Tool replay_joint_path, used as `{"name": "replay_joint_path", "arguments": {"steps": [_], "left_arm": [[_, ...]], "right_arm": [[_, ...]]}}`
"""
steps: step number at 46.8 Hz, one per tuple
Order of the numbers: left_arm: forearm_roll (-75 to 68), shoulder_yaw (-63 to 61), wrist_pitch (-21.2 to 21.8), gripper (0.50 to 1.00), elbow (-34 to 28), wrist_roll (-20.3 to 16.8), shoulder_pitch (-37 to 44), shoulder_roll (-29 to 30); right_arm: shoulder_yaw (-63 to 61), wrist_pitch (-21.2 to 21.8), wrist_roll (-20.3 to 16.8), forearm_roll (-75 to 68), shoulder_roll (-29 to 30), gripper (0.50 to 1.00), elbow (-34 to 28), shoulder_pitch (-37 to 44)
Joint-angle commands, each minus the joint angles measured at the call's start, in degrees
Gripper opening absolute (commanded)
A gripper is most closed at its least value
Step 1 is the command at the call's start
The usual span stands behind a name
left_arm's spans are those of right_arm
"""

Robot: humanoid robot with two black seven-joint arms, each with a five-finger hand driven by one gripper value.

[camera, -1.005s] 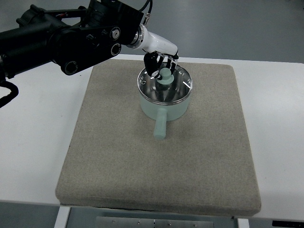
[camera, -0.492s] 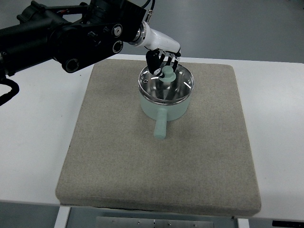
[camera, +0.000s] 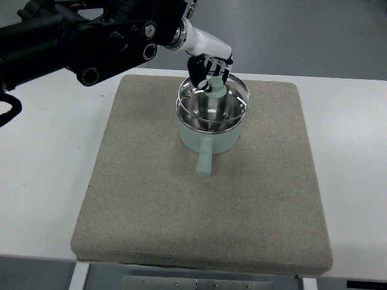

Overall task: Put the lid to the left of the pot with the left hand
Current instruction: 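Lift the glass lid off the pot with the left hand, then carry the lid beside the pot and lower it onto the board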

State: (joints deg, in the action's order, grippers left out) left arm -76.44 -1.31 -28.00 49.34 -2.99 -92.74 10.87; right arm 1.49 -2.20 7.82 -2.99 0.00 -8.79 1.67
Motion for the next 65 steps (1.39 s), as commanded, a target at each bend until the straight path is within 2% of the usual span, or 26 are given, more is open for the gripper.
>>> {"name": "replay_joint_path", "arguments": {"steps": [1,23,34,42,51,60,65], "left_arm": [[0.0,0.0,-0.1,0.500,0.1,0.0,0.0,0.7],[0.4,0.7,-0.1,0.500,1.2,0.0,-0.1,10.7],[0.2,0.3,-0.5,0.500,5.8,0.0,0.5,18.9],[-0.5,-0.7,-0.3,0.500,5.9,-0.2,2.5,22.8],[-0.7,-0.9,0.3,0.500,5.7,-0.4,7.6,24.3],[-0.9,-1.1,5.3,0.500,4.7,-0.4,11.4,23.8],[-0.9,-1.1,5.6,0.500,3.3,-0.3,12.8,22.8]], "right_arm": [[0.0,0.0,0.0,0.0,0.0,0.924,0.0,0.0],[0.0,0.0,0.0,0.0,0.0,0.924,0.0,0.0],[0.0,0.0,0.0,0.0,0.0,0.924,0.0,0.0],[0.0,0.0,0.0,0.0,0.0,0.924,0.0,0.0],[0.0,0.0,0.0,0.0,0.0,0.924,-0.1,0.0],[0.0,0.0,0.0,0.0,0.0,0.924,0.0,0.0],[0.0,0.0,0.0,0.0,0.0,0.924,0.0,0.0]]}}
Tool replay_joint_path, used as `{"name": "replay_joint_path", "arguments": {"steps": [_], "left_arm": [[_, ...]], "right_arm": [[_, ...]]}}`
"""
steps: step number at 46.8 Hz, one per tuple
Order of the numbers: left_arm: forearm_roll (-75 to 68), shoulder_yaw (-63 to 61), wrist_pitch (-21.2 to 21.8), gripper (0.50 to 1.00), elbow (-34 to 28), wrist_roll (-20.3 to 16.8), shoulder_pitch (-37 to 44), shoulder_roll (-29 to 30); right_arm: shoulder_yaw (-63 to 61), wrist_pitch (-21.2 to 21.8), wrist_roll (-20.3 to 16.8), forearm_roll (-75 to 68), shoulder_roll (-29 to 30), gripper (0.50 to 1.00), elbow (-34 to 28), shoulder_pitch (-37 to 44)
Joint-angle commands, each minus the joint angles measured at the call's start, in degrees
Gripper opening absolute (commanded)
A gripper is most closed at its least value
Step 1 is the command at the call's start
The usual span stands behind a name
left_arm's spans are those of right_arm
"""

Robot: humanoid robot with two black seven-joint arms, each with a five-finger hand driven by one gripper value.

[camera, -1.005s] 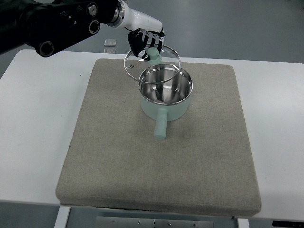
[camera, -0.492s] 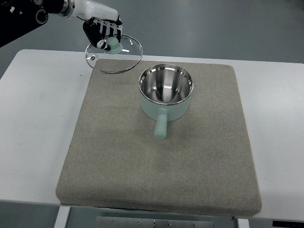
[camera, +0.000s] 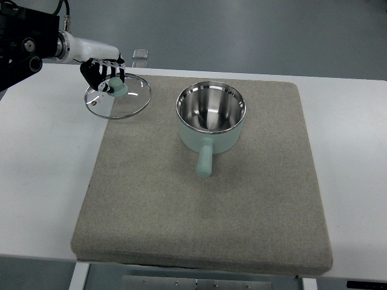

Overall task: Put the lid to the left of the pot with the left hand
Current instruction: 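Carry the lid beside the pot and lower it onto the board, then open the left hand to release the lid knob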

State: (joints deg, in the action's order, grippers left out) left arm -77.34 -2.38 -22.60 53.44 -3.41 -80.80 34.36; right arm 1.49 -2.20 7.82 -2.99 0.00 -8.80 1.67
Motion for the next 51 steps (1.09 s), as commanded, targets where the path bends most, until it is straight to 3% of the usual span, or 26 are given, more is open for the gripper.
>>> {"name": "replay_joint_path", "arguments": {"steps": [1,9,13,14,19,34,51], "left_arm": [[0.0,0.0,0.2,0.500,-0.9,0.1,1.2,-1.1],[0.1,0.1,2.5,0.500,-2.8,0.1,3.5,-3.5],[0.2,0.1,5.6,0.846,-2.9,0.1,4.9,-3.9],[0.2,0.1,6.3,0.895,-2.9,0.1,5.2,-3.9],[1.4,0.3,7.7,0.990,-3.4,0.1,7.2,-4.0],[9.5,1.7,7.8,0.994,-8.3,0.2,8.3,-6.4],[39.9,8.2,7.7,0.994,-16.9,0.1,8.4,-6.8]], "right_arm": [[0.0,0.0,0.0,0.0,0.0,0.924,-0.1,0.0],[0.0,0.0,0.0,0.0,0.0,0.924,0.0,0.0],[0.0,0.0,0.0,0.0,0.0,0.924,0.0,0.0],[0.0,0.0,0.0,0.0,0.0,0.924,0.0,0.0],[0.0,0.0,0.0,0.0,0.0,0.924,0.0,0.0],[0.0,0.0,0.0,0.0,0.0,0.924,0.0,0.0],[0.0,0.0,0.0,0.0,0.0,0.924,0.0,0.0]]}}
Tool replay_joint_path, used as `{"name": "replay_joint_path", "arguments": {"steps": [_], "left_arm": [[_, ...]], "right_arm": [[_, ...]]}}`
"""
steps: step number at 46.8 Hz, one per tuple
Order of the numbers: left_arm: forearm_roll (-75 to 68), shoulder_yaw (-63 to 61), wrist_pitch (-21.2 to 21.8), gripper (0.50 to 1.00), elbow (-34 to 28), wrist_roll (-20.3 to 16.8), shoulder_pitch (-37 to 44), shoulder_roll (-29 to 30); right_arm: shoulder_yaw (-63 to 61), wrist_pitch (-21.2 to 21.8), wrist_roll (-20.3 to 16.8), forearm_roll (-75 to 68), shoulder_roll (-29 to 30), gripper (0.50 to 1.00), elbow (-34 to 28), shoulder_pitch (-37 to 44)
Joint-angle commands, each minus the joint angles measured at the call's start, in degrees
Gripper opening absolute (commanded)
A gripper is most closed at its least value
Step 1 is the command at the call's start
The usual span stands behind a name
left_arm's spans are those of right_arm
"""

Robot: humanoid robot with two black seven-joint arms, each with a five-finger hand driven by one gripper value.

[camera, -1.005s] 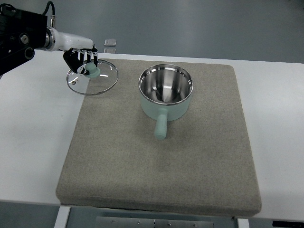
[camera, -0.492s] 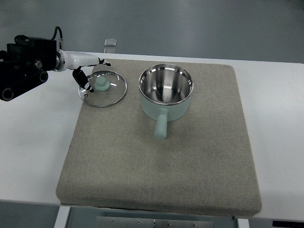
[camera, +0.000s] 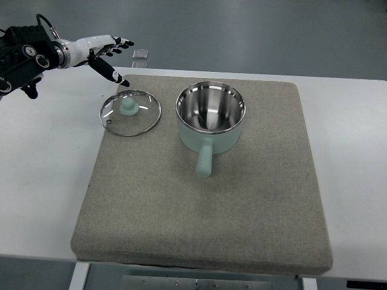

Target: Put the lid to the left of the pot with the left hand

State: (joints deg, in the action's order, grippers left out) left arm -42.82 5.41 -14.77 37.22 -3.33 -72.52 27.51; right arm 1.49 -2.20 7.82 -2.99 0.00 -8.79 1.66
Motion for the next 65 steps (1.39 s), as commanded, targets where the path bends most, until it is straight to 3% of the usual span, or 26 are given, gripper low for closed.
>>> {"name": "replay_joint_path", "arguments": {"steps": [1,15,23,30,42,53,65], "left_arm": [[7.2,0.5,-0.1,0.994,-0.9,0.0,0.1,0.0],[38.1,4.9,-0.5,0.994,-3.6,0.0,4.1,0.2],[49.6,13.6,-3.9,0.994,-7.7,0.6,9.0,0.2],[52.1,18.3,-8.5,0.996,-8.2,1.7,12.5,0.1],[59.8,22.4,-11.2,0.996,-7.9,6.7,14.8,0.1],[65.8,22.5,-14.3,0.996,-8.2,7.5,15.0,0.2],[66.5,22.5,-14.5,0.996,-7.9,7.6,15.0,0.2]], "right_arm": [[0.0,0.0,0.0,0.0,0.0,0.924,0.0,0.0],[0.0,0.0,0.0,0.0,0.0,0.924,0.0,0.0],[0.0,0.0,0.0,0.0,0.0,0.924,0.0,0.0],[0.0,0.0,0.0,0.0,0.0,0.924,0.0,0.0],[-0.2,0.4,0.0,-0.2,0.0,0.924,-0.2,-0.1],[-0.3,0.4,0.0,-0.2,0.0,0.924,-0.7,-0.1],[0.0,0.5,0.0,-0.1,0.0,0.924,-0.8,-0.3]]}}
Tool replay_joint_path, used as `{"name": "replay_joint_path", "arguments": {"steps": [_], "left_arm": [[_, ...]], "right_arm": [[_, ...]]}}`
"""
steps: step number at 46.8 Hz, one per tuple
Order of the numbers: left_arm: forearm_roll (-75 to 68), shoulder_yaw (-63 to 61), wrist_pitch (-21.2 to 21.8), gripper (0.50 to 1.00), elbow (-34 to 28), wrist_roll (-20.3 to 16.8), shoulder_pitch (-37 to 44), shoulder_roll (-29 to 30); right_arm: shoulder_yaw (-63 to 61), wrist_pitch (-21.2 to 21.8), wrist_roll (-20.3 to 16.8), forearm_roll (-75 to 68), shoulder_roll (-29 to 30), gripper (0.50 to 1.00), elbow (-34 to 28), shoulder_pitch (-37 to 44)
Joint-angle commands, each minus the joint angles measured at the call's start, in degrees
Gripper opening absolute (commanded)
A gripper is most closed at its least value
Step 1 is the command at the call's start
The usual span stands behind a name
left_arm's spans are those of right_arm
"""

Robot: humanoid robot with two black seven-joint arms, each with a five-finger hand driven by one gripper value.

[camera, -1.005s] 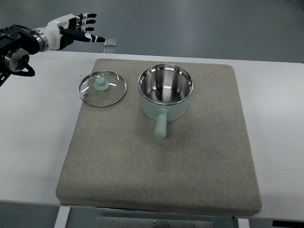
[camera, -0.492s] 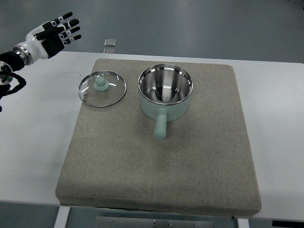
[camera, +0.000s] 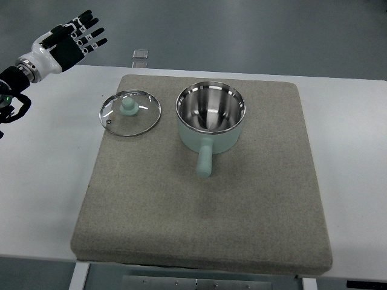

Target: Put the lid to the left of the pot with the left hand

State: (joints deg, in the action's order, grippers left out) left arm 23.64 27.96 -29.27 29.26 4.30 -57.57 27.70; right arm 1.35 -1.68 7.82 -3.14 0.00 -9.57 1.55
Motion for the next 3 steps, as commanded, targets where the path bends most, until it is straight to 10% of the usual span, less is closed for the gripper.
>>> {"name": "replay_joint_path", "arguments": {"steps": [1,3], "left_arm": [[0.0,0.0,0.0,0.996,0.0,0.0,0.0,0.0],[0.0,0.0,0.0,0.996,-0.1,0.0,0.0,0.0]], "right_arm": [[0.1,0.0,0.0,0.1,0.0,0.924,-0.1,-0.1],[0.2,0.1,0.0,0.2,0.0,0.924,-0.2,-0.2]]}}
